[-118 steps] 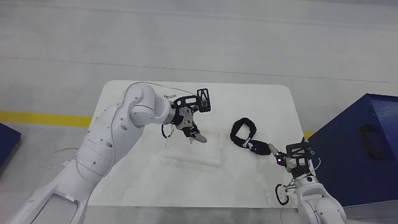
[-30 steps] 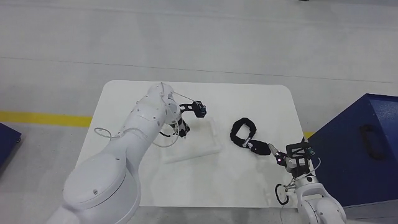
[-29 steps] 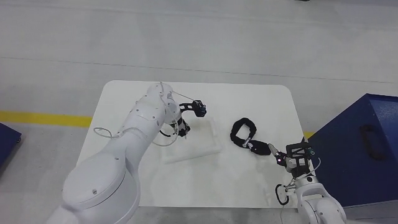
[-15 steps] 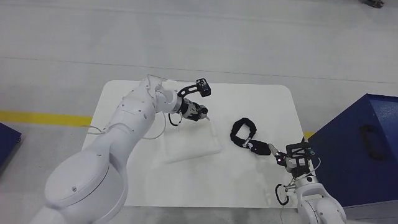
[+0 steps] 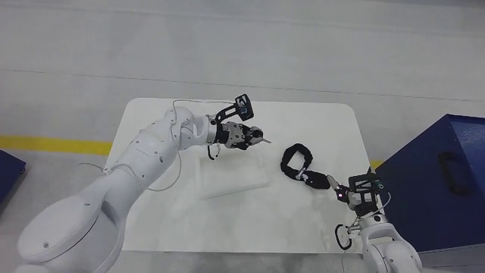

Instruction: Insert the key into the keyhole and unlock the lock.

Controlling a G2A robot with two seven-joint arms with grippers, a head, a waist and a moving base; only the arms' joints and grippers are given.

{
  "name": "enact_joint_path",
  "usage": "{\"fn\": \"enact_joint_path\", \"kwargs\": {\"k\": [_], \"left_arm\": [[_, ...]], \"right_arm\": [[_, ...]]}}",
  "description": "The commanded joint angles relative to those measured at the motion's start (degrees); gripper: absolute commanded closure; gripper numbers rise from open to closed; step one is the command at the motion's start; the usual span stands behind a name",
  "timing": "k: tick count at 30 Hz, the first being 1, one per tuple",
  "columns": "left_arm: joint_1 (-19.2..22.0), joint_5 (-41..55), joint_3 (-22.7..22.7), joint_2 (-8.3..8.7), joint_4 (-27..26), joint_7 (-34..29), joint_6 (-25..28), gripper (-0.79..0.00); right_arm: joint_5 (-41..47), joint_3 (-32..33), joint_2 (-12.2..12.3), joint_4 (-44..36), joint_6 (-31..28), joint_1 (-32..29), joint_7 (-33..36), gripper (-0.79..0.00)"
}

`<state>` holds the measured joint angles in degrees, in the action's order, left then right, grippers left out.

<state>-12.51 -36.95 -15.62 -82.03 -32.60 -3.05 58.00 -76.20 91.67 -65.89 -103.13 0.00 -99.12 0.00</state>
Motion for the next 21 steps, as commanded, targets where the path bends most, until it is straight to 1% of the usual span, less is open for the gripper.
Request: {"fn": "enact_joint_path", "kwargs": {"k": [1, 4, 6, 7, 8, 10, 13, 16, 19, 21], "left_arm": [[0.0, 0.0, 0.0, 0.01, -0.01, 0.02, 0.0, 0.0], [-0.17, 0.2, -0.14, 0.02, -0.22, 0.27, -0.17, 0.0], [-1.03, 2.78, -2.43, 0.82, 0.15, 4.35, 0.0, 0.0], [-1.52, 2.98, -3.26, 1.54, -0.62, 6.5, 0.0, 0.0], [-2.21, 2.64, -3.95, 2.51, -1.62, 8.85, 0.0, 0.0], [-4.04, 1.14, -5.29, 4.98, -4.47, 14.14, 0.0, 0.0], [-7.86, -2.33, -7.3, 9.49, -11.22, 22.15, 0.0, 0.0], [-11.68, -6.98, -9.33, 14.07, -18.48, 27.33, 0.0, 0.0], [-11.68, -6.98, -9.33, 14.07, -18.48, 27.33, 0.0, 0.0], [-11.68, -6.98, -9.33, 14.07, -18.48, 27.33, 0.0, 0.0]], "right_arm": [[0.0, 0.0, 0.0, 0.0, 0.0, 0.0, 0.0, -0.785], [0.0, 0.0, 0.0, 0.0, 0.0, 0.0, 0.0, -0.785], [0.0, 0.0, 0.0, 0.0, 0.0, 0.0, 0.0, -0.785], [0.0, 0.0, 0.0, 0.0, 0.0, 0.0, 0.0, -0.785], [0.0, 0.0, 0.0, 0.0, 0.0, 0.0, 0.0, -0.785], [0.0, 0.0, 0.0, 0.0, 0.0, 0.0, 0.0, -0.785], [0.0, 0.0, 0.0, 0.0, 0.0, 0.0, 0.0, -0.785], [0.0, 0.0, 0.0, 0.0, 0.0, 0.0, 0.0, -0.785], [0.0, 0.0, 0.0, 0.0, 0.0, 0.0, 0.0, -0.785], [-2.43, -0.13, 0.05, -0.44, 0.31, 0.37, 0.85, -0.785]]}}
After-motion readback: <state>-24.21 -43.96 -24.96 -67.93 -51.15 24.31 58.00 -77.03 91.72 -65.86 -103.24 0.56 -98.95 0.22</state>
